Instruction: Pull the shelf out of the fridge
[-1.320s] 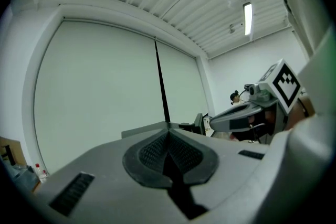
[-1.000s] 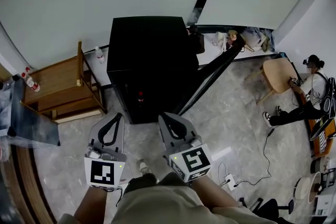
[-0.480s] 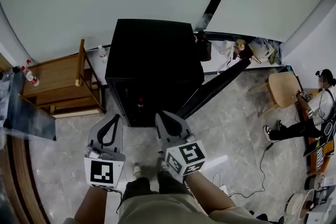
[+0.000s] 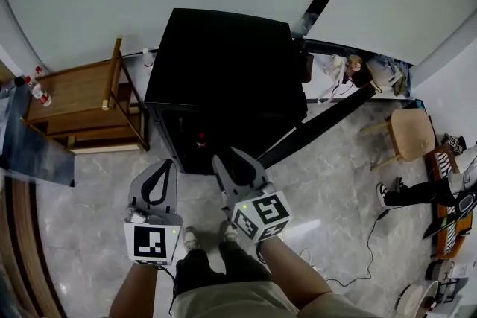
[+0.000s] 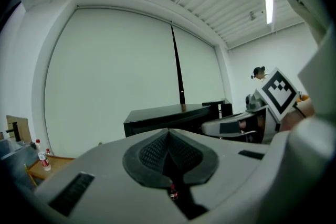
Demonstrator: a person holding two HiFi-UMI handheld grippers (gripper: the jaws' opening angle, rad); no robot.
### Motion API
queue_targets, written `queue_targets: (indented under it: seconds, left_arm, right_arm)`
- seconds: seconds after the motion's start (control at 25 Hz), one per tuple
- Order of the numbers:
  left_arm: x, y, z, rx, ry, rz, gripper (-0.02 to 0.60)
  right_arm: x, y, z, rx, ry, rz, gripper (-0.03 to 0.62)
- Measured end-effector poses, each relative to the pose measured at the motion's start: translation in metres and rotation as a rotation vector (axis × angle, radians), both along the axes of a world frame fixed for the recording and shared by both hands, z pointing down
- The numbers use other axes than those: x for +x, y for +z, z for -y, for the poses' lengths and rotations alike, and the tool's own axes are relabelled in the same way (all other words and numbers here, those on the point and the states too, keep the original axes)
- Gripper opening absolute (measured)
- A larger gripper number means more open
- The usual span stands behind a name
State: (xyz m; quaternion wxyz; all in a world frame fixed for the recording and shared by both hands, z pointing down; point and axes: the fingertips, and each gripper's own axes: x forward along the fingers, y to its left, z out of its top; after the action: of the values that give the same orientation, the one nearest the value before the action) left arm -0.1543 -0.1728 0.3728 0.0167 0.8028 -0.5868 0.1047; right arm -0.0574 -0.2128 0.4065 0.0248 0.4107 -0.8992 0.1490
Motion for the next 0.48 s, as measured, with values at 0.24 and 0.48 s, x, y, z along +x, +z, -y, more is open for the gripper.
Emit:
queue_targets:
  seconds: [0.24,0.48]
  left_arm:
    - [-0.005,0.038,0.019,0.019,-0.009,-0.011,0.006]
    - [-0.010,0.078,0.037,0.014,-0.004,-0.017,0.006]
  right_arm:
    - [-0.002,0.046,0.026,-0.029,0.043,0.033,0.097]
    - [0.002,0.098,0.049,-0.088,0.104,0.087,0.101]
